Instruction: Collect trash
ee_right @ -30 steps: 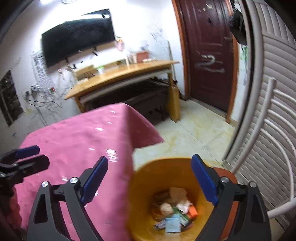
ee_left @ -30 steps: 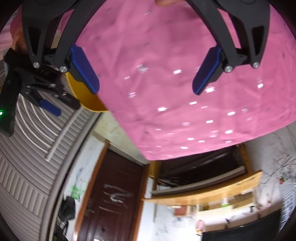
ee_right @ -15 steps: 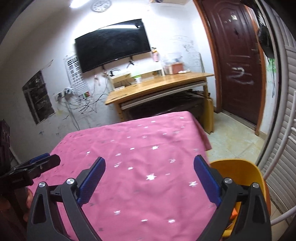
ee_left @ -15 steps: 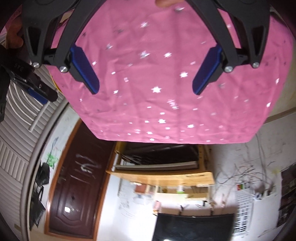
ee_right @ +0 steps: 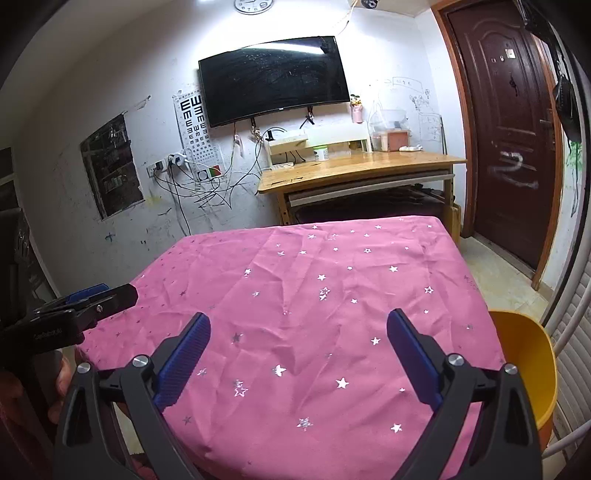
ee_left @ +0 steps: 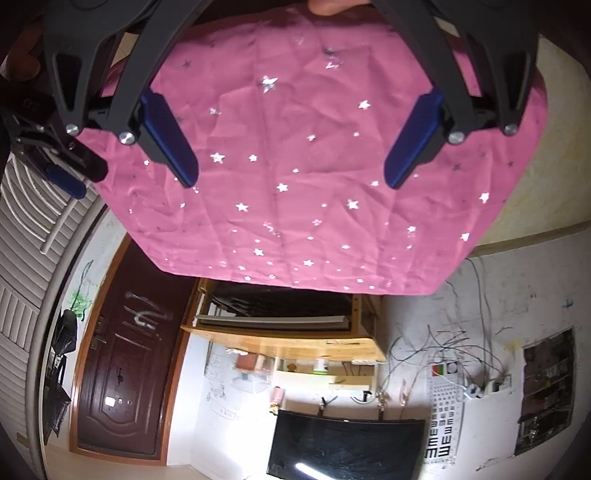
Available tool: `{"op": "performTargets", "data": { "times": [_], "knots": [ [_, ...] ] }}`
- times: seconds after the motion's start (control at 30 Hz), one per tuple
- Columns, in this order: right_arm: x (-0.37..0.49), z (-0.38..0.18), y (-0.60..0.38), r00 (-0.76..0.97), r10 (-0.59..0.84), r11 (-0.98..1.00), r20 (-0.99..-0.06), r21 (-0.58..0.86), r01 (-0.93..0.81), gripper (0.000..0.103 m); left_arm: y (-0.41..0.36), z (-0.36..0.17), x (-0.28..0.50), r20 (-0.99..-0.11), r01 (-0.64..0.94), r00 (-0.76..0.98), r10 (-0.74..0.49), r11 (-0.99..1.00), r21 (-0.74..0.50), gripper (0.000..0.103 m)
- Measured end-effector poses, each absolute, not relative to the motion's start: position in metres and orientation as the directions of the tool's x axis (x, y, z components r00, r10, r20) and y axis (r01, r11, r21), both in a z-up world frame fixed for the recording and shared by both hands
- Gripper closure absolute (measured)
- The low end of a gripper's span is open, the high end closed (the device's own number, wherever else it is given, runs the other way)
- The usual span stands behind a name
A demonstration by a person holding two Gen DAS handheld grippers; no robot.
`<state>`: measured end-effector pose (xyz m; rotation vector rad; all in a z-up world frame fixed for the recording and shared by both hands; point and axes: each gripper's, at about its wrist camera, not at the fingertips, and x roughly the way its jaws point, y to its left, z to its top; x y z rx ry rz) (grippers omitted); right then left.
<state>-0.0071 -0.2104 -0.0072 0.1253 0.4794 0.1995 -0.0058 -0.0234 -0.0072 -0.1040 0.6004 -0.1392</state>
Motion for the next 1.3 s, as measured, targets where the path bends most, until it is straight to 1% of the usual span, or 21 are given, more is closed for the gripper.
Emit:
{"op": "performTargets", "data": {
  "times": [0.2, 1.3],
  "knots": [
    [-0.013, -0.006, -0.206, 0.870, 0.228, 0.971, -0.437, 0.165, -0.172, 0.013, -0.015, -0.007, -0.012, -0.554, 0.082, 0.820, -0.144, 0.987, -0.136, 0.007],
    [-0.014, -0.006, -0.199, 0.862, 0.235, 0.971, -0.449, 0.152, -0.185, 0.011, -0.009, -0.009, -0.016, -0.564, 0.066, 0.814, -0.136, 0.987, -0.144, 0.007]
  ]
}}
